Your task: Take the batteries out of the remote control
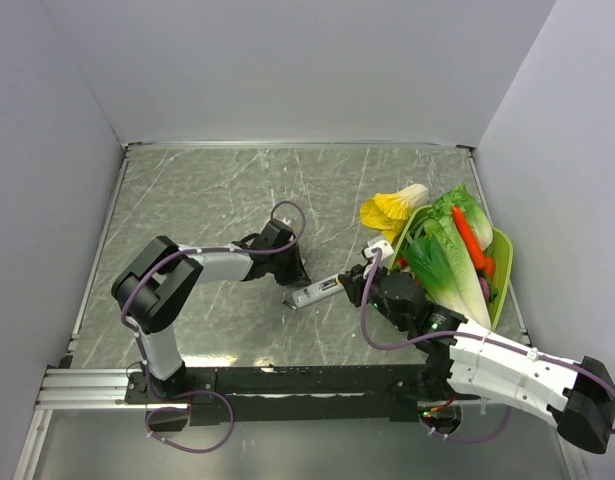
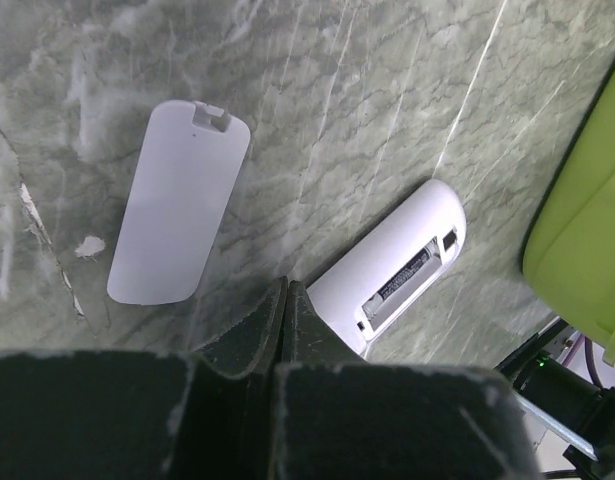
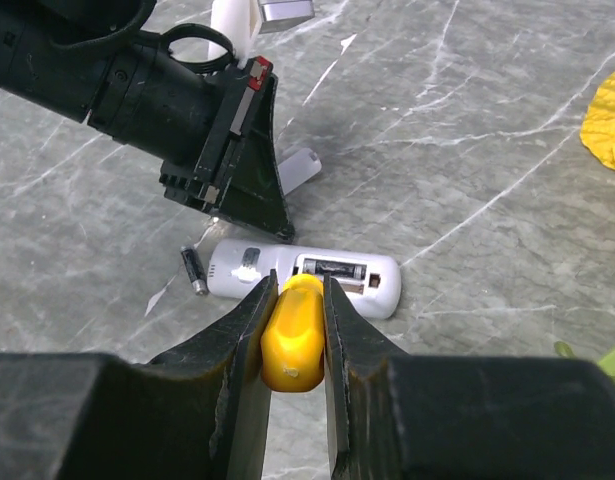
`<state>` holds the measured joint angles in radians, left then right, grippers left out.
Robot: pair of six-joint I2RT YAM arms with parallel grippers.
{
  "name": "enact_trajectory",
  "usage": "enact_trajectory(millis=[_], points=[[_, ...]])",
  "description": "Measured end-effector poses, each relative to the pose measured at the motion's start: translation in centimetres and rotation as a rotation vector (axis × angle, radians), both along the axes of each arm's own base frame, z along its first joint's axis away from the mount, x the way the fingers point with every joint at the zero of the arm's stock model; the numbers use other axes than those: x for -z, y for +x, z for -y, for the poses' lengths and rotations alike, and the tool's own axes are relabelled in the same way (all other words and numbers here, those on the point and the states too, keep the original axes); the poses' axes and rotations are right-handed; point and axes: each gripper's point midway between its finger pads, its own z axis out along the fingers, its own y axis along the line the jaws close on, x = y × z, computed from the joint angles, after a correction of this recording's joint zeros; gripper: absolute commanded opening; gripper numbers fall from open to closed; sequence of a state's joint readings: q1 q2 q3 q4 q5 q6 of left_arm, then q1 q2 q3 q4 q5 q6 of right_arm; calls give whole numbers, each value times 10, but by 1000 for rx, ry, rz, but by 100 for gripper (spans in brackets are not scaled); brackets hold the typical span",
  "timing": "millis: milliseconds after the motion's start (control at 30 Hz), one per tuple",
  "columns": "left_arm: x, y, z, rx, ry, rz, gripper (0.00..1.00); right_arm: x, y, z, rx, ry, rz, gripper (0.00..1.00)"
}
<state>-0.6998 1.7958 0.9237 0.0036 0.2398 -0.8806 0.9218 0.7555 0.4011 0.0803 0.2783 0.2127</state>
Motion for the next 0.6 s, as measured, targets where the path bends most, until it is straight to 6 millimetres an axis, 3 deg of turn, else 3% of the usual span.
enact_trajectory(millis=[267,600], points=[[1,-3,1,3,-19,2,1,5,2,7,79,47,-49,0],[1,-13,3,0,-40,-19,1,26,6,22,206,42,-129,0]])
